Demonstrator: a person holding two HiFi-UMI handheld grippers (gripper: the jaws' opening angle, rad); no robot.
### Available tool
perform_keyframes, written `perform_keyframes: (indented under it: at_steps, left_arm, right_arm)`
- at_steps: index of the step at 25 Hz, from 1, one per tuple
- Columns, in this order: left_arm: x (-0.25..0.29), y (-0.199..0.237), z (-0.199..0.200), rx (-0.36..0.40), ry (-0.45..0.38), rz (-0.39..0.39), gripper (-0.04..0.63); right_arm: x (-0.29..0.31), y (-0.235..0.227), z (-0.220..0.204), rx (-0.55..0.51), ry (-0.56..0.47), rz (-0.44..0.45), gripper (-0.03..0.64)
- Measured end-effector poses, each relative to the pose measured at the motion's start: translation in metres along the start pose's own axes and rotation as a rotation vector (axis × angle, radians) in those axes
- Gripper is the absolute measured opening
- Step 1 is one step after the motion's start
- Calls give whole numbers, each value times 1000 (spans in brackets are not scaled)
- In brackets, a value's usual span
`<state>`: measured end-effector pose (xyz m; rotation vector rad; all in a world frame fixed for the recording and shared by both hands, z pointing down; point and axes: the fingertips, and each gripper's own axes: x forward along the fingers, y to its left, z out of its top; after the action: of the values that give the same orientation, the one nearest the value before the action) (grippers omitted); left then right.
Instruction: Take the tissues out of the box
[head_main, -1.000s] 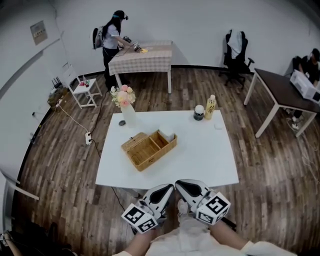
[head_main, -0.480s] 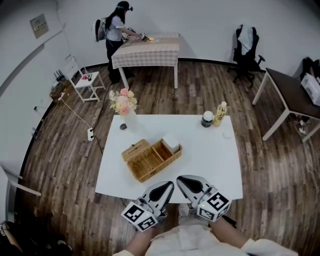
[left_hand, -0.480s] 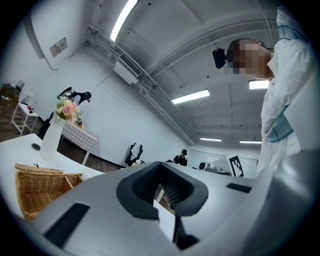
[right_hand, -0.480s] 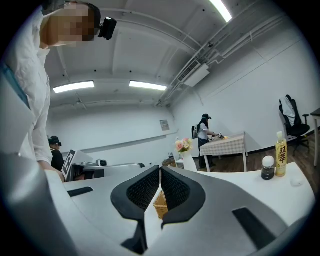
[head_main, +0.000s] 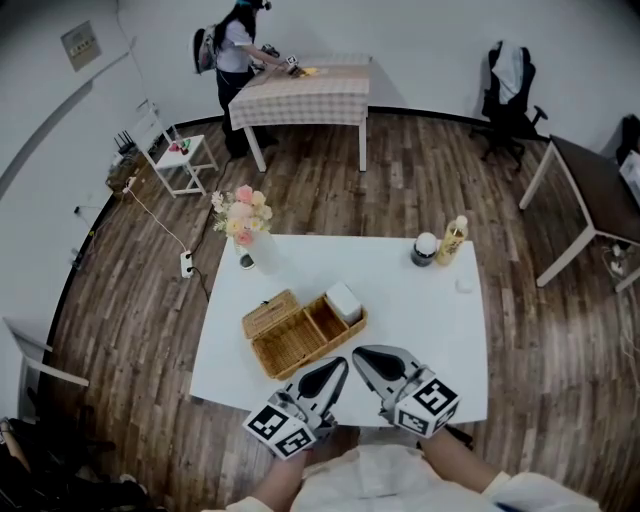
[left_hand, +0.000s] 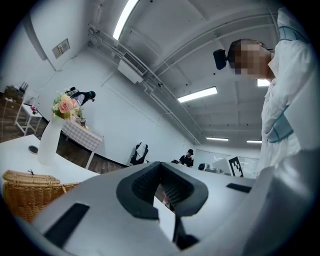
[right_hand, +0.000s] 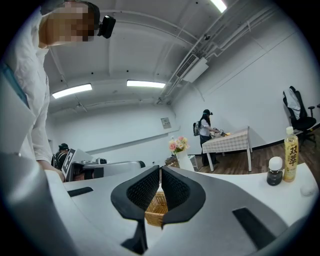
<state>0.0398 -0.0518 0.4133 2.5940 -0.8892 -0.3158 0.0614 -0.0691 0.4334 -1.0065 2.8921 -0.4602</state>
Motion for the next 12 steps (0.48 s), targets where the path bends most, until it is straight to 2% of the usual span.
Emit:
perform_keyframes:
  at_steps: [12]
  left_arm:
    - [24, 39, 1, -37, -24, 64, 2]
  right_arm:
    - [19, -46, -4, 30, 26, 12, 35]
